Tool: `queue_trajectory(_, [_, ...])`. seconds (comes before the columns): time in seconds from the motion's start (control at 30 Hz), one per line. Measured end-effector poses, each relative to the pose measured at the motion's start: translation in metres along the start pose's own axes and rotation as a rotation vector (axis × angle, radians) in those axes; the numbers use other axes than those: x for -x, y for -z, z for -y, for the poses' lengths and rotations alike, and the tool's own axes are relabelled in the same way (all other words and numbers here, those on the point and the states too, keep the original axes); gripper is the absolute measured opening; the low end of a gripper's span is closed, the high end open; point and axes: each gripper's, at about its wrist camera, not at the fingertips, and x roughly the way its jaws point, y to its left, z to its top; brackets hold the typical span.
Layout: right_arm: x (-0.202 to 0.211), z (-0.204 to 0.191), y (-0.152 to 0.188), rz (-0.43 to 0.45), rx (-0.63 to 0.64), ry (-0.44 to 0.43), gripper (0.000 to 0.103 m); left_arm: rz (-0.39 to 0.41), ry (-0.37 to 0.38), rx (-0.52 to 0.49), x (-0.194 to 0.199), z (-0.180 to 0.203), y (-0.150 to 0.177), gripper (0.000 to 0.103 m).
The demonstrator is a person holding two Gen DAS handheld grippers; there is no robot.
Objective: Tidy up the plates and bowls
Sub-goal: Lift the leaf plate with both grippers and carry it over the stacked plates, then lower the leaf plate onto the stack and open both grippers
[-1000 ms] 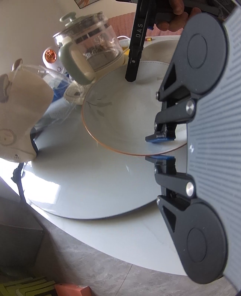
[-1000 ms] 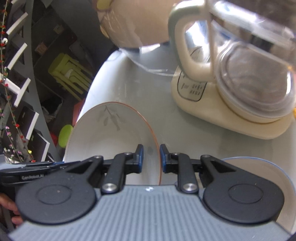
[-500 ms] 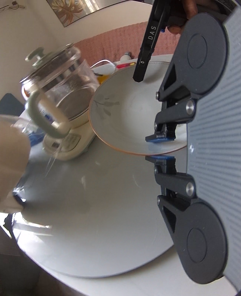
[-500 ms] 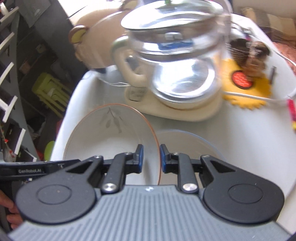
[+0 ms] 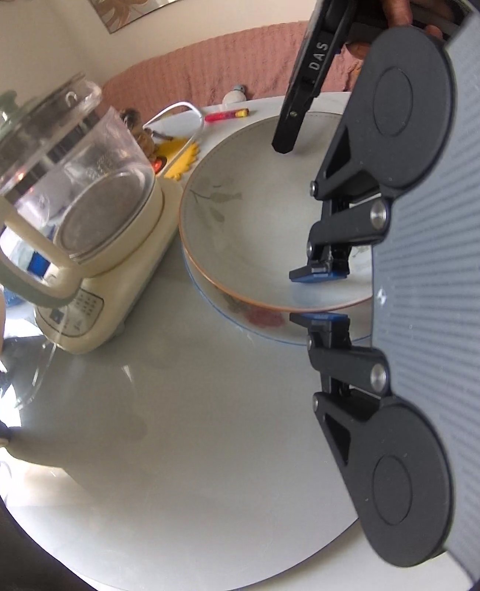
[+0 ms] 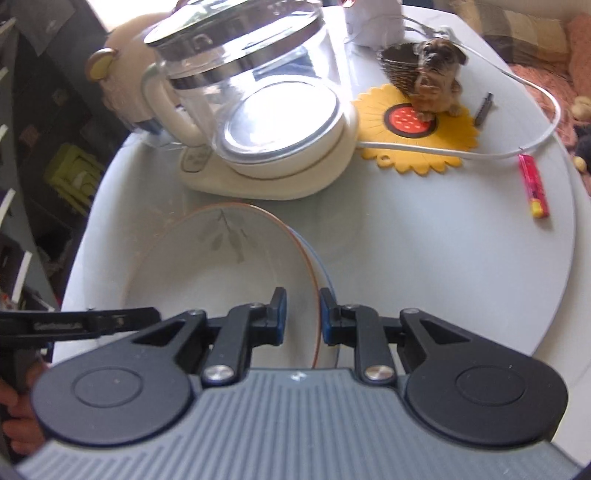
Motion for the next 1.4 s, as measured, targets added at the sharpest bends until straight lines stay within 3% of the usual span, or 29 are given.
queue_trajectory(0.23, [-0.009,-0.007,0.000,-0.027,0.066,0.010,0.023,-0.021,0.015,0.053,-0.001,-0.008,-0.006,0.019])
queue_trajectory(0.53, [-0.014,-0.006,0.003,-0.054,0.058,0.002,0.019,-0.115,0.103,0.110,0.016,-0.029,-0.010,0.034])
queue_trajectory(0.63, [-0.016,-0.009,0.004,-0.062,0.063,0.016,0.019,-0.131,0.111,0.110,0.026,-0.031,-0.008,0.043])
queue_trajectory(0.73, [-0.014,-0.012,0.006,-0.052,0.062,0.038,0.019,-0.139,0.169,0.113,0.039,-0.032,-0.006,0.043])
queue_trajectory(0.87, [-0.011,-0.016,0.009,-0.042,0.052,0.068,0.019,-0.098,0.180,0.079,0.057,-0.028,0.001,0.043])
queue_trajectory(1.07, [0.010,-0.025,0.011,0.031,0.040,0.141,0.023,0.023,0.109,0.008,0.084,-0.010,0.016,0.043])
queue_trajectory(1.4, [0.080,-0.017,0.029,0.169,0.015,0.100,0.023,0.171,0.011,-0.083,0.130,0.043,0.062,0.044])
